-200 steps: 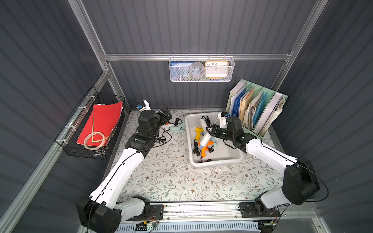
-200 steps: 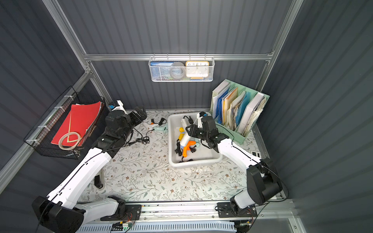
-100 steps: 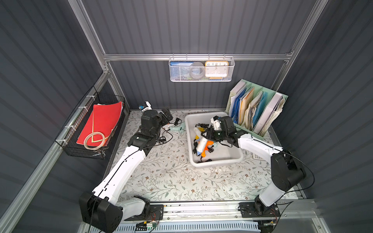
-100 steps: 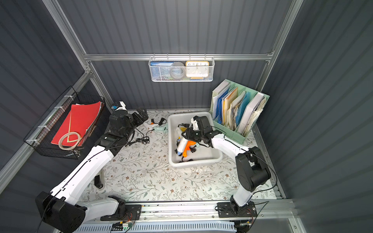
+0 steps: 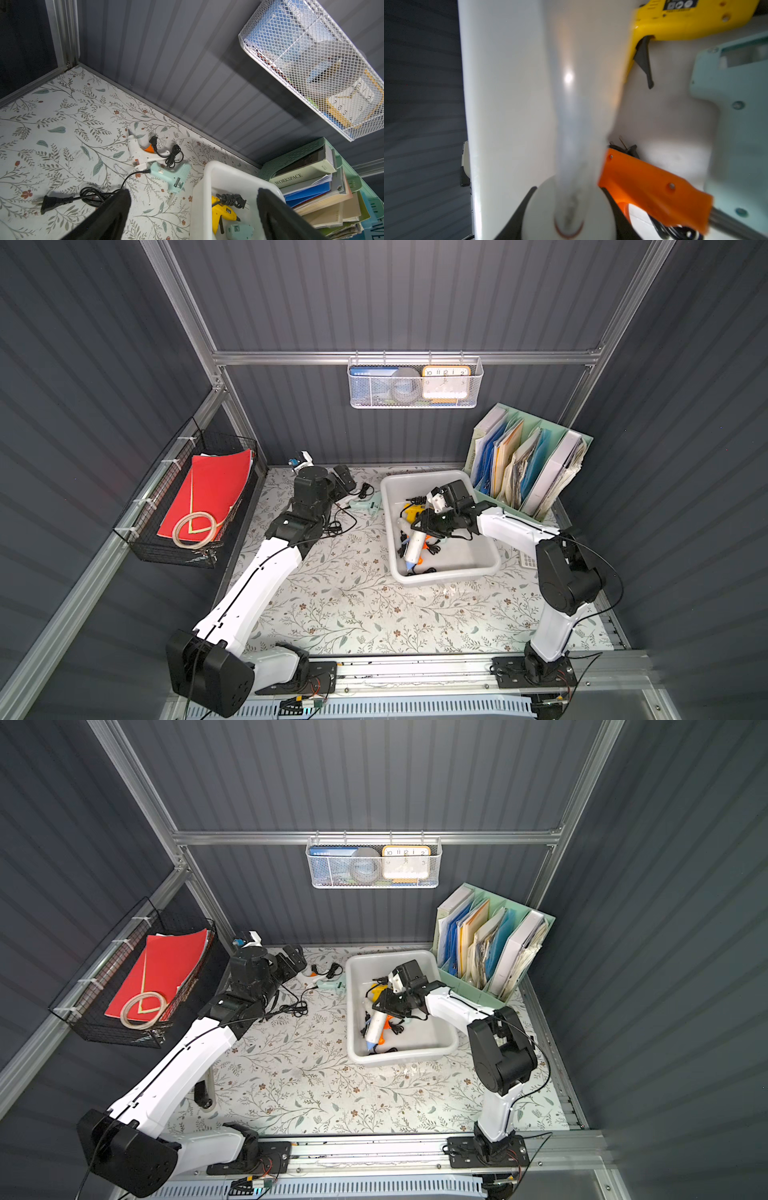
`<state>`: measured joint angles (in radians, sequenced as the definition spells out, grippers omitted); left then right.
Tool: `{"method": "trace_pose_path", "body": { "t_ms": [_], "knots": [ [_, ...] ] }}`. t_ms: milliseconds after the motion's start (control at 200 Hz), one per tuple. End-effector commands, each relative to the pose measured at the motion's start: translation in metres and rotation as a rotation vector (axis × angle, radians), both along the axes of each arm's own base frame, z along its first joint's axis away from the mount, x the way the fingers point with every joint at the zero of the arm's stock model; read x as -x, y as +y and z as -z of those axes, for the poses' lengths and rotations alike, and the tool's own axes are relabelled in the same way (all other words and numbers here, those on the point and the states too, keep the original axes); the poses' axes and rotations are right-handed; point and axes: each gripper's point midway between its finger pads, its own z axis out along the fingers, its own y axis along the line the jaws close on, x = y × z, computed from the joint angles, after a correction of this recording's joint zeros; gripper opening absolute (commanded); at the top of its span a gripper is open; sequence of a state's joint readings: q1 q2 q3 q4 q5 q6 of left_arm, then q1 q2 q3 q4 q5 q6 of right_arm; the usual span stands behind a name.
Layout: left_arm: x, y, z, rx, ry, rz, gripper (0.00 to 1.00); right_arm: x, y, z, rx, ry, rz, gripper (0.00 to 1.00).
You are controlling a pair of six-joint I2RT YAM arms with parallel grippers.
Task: Put the hot melt glue gun into the storage box
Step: Place the hot melt adhesive gun in the storage box.
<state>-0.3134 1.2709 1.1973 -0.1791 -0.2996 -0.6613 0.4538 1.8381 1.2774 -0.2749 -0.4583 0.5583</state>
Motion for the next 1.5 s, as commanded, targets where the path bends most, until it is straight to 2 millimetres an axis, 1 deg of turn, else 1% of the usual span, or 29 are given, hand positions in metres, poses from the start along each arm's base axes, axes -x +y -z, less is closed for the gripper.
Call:
{"method": "trace_pose_path", "body": {
  "t_ms": [0,90,195,260,335,350,445,485,495,520,675,820,891,981,996,1016,1026,1181,1186,1216,1326,1416,1461,1471,1491],
  "knots": [
    [-0.005,0.008,0.004,-0.034,0.026,-0.031,1.00,0.008,-0.005,0.013,0.051,0.059,-0.008,0.09],
    [-0.009,0.010,0.012,-0.042,0.064,-0.040,1.00,0.008,-0.011,0.016,0.087,0.060,0.005,0.15],
    [-0.013,0.010,0.021,-0.038,0.100,-0.040,1.00,0.007,-0.021,0.016,0.143,0.050,0.021,0.28],
    [-0.015,0.011,0.026,-0.034,0.114,-0.042,1.00,0.006,-0.026,0.012,0.172,0.033,0.028,0.35],
    [-0.017,0.012,0.030,-0.027,0.124,-0.043,1.00,0.002,-0.029,0.004,0.189,-0.005,0.035,0.44],
    [-0.017,0.012,0.031,-0.026,0.126,-0.043,1.00,0.006,-0.032,0.006,0.203,0.011,0.034,0.46],
    [-0.018,0.015,0.035,-0.029,0.138,-0.049,1.00,0.005,-0.037,-0.002,0.226,-0.016,0.044,0.55],
    [-0.018,0.016,0.036,-0.030,0.143,-0.052,1.00,0.005,-0.038,-0.005,0.225,-0.023,0.043,0.58],
    [-0.018,0.016,0.036,-0.031,0.144,-0.053,1.00,0.003,-0.042,-0.004,0.247,-0.032,0.059,0.59],
    [-0.018,0.018,0.038,-0.033,0.149,-0.057,1.00,0.001,-0.045,-0.006,0.257,-0.042,0.069,0.61],
    [-0.016,0.025,0.045,-0.055,0.177,-0.081,1.00,0.000,-0.055,-0.018,0.290,-0.084,0.100,0.69],
    [-0.017,0.033,0.060,-0.080,0.224,-0.106,1.00,0.000,-0.065,-0.028,0.331,-0.124,0.124,0.72],
    [-0.019,0.036,0.069,-0.090,0.252,-0.115,1.00,0.000,-0.071,-0.034,0.347,-0.150,0.136,0.76],
    [-0.022,0.039,0.085,-0.104,0.302,-0.126,1.00,0.000,-0.080,-0.043,0.371,-0.193,0.165,0.86],
    [-0.022,0.039,0.086,-0.105,0.309,-0.127,1.00,0.000,-0.082,-0.045,0.375,-0.201,0.170,0.89],
    [-0.023,0.040,0.089,-0.109,0.321,-0.128,1.00,0.000,-0.084,-0.048,0.379,-0.214,0.176,0.97],
    [-0.024,0.040,0.092,-0.109,0.328,-0.129,1.00,0.000,-0.085,-0.050,0.379,-0.221,0.179,0.98],
    [-0.035,0.042,0.121,-0.128,0.426,-0.138,1.00,0.002,-0.101,-0.073,0.406,-0.312,0.236,0.99],
    [-0.036,0.042,0.122,-0.129,0.429,-0.138,1.00,-0.001,-0.100,-0.077,0.395,-0.332,0.243,0.99],
    [-0.038,0.043,0.128,-0.132,0.444,-0.141,1.00,-0.002,-0.103,-0.083,0.394,-0.357,0.257,0.99],
    [-0.049,0.045,0.156,-0.126,0.515,-0.130,1.00,-0.001,-0.113,-0.100,0.385,-0.443,0.312,0.99],
    [-0.059,0.043,0.178,-0.108,0.566,-0.095,0.95,0.001,-0.122,-0.114,0.376,-0.502,0.359,0.99],
    [-0.060,0.044,0.196,-0.111,0.608,-0.077,0.92,0.003,-0.125,-0.120,0.370,-0.523,0.379,0.99],
    [-0.067,0.043,0.188,-0.107,0.591,-0.073,0.92,0.003,-0.126,-0.122,0.368,-0.529,0.383,0.99],
    [-0.070,0.043,0.190,-0.104,0.598,-0.064,0.90,0.004,-0.127,-0.124,0.367,-0.539,0.390,0.99]
  ]
}}
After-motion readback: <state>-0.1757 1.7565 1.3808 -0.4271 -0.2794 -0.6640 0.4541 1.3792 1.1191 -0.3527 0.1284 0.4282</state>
